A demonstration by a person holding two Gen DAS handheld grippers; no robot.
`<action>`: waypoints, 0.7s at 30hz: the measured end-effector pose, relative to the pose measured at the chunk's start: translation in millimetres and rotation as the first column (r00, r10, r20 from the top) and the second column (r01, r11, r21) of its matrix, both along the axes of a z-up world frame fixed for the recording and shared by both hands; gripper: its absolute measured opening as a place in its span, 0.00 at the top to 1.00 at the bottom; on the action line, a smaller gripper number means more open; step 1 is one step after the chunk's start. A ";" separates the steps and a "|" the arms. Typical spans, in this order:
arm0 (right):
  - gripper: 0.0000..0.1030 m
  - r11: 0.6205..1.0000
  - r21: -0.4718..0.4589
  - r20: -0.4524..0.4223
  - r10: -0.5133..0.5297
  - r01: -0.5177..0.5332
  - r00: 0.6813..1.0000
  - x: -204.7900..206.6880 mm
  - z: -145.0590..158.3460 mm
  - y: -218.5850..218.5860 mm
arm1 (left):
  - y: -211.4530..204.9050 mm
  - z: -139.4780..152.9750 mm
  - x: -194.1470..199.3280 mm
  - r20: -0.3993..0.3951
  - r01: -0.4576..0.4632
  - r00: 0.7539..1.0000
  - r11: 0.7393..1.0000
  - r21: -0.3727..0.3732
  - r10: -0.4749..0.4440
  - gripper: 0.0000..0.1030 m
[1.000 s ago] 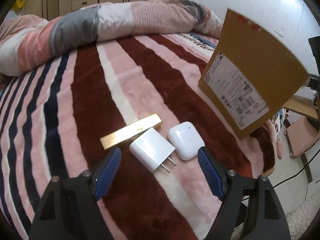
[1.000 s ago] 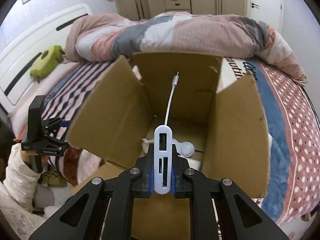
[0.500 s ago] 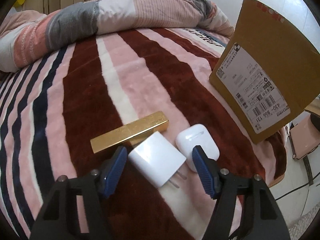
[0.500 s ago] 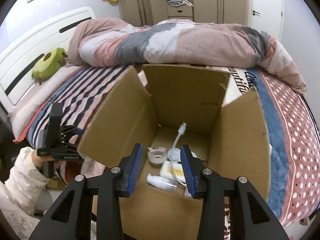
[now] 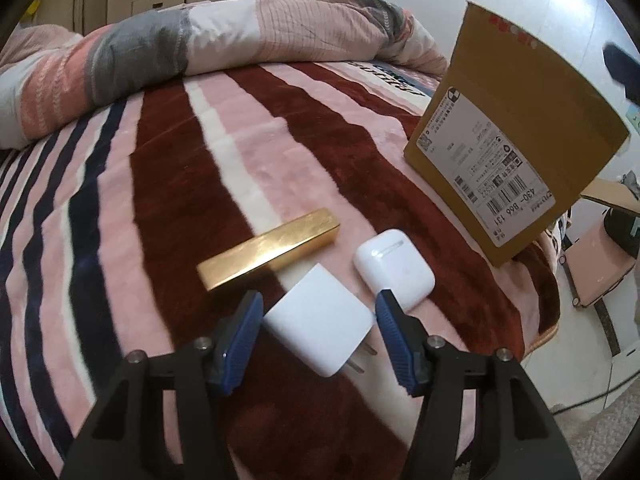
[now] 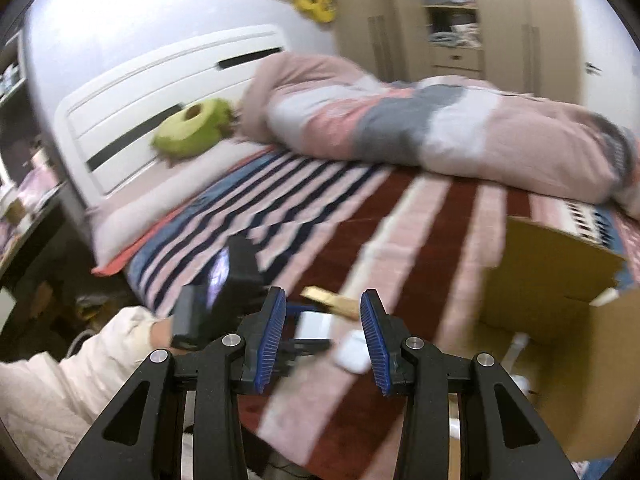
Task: Organize rigid objects
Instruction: 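Grasp the white charger with left gripper, drop it in box while right grasps AirPods case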
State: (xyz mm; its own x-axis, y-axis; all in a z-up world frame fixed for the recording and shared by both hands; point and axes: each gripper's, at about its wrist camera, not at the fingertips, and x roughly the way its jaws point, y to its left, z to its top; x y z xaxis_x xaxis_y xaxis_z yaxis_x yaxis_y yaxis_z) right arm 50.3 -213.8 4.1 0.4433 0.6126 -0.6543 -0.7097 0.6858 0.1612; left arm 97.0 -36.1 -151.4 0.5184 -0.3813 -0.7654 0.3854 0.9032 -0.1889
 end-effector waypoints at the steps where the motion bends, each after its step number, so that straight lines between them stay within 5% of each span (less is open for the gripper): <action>1: 0.66 1.000 -0.010 -0.004 0.019 -0.019 1.000 -3.3 -5.4 9.9 | 5.0 0.7 -3.0 0.003 -0.005 1.000 1.000 0.002 0.005 0.46; 9: 0.66 0.993 -0.088 -0.131 0.073 -0.085 0.989 -5.8 -78.4 54.3 | 33.5 -4.3 -17.5 -0.005 -0.027 1.000 1.000 -0.006 0.027 0.45; 15: 0.65 0.970 -0.218 -0.066 -0.122 0.105 0.990 3.0 -135.8 50.2 | 25.7 -13.6 -18.2 0.010 -0.027 1.000 0.999 0.036 0.026 0.44; 21: 0.57 0.947 -0.220 -0.033 -0.247 0.234 0.968 18.8 -163.3 34.0 | 27.6 -9.9 -19.2 0.016 -0.041 0.999 0.999 0.035 0.041 0.46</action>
